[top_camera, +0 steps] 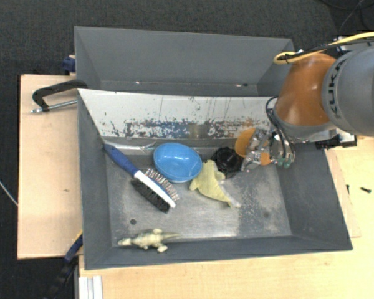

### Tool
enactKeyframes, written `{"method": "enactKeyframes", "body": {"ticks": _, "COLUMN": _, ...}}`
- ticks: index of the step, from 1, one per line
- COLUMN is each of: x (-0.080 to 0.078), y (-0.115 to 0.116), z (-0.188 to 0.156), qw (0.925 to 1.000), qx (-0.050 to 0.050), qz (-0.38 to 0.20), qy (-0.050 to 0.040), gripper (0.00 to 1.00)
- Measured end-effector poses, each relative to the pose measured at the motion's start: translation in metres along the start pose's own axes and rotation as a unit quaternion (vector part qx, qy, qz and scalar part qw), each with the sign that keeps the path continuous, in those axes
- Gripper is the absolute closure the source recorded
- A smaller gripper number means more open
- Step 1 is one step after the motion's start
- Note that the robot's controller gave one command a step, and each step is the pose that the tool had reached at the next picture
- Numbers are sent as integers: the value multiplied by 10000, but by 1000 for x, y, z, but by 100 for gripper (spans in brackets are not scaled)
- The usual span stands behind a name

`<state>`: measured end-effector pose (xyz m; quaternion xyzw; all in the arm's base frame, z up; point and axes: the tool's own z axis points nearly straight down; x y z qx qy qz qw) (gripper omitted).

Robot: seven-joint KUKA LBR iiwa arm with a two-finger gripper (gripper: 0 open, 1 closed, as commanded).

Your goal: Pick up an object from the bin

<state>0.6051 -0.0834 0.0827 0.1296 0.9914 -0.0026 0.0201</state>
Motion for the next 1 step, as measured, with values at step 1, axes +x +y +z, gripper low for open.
{"method": "enactKeyframes", "body": {"ticks": 1, "x": 38, "y": 55, "z": -159, "qw": 9999, "qx": -25, "qz": -44, "qy": 135, "gripper": 100}}
